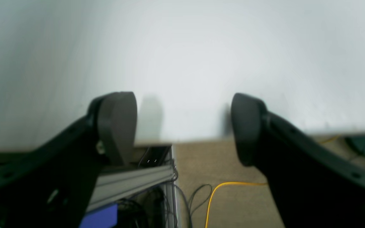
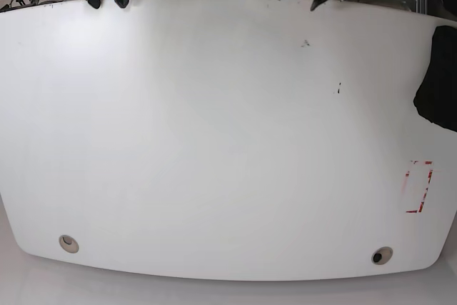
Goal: Fold the T-shirt properly
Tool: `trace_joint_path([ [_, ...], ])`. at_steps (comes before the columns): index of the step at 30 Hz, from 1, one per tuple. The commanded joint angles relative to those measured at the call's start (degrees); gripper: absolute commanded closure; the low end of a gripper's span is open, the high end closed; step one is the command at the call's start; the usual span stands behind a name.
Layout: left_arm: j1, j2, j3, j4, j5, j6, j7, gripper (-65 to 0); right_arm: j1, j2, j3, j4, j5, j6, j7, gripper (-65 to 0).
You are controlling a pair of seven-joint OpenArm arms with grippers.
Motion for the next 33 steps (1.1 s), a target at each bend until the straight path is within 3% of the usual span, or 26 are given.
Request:
trace_joint_path([
  [1, 5.7, -1.1, 0.7, 0.8, -0.5, 0.8, -2.0, -39.7, -4.5, -1.1, -1.1, 0.6, 0.9, 1.0, 0.7, -43.8],
  [5, 11.4, -3.6, 2.9, -0.5, -0.6, 0.8, -2.0, -39.7, -10.7, -2.1, -5.1, -1.0, 0.9, 1.0, 3.2, -43.8],
  [10, 11.2, -7.2, 3.5, -9.5, -5.2, 2.8, -2.0, -39.6, -13.8, -2.3, -10.2, -7.6, 0.7, 1.0, 9.4, -43.6],
  [14, 4.5, -11.1, 3.6, -21.3, -9.9, 6.2, -2.0, -39.6, -12.2, -2.1, -13.2, -16.6, -1.7, 1.0, 13.5, -43.6],
  [21, -8.1, -15.1, 3.6, -42.0, -14.3, 6.5, -2.0, -39.6, -3.0, -1.5, -13.2, -34.9, -9.9, -0.6, 17.7, -43.6],
  [24, -13.2, -15.8, 3.6, -49.7, -15.5, 6.5, -2.0, -39.6, 0.9, -0.7, -13.4, -42.4, -11.7, -1.9, 20.1, -43.6],
  [33, -30.6, -15.8, 3.5, -76.7, -15.3, 6.5, -2.0, -39.7, 12.6, 1.4, -13.4, -58.6, -17.0, -6.0, 20.3, -43.6],
])
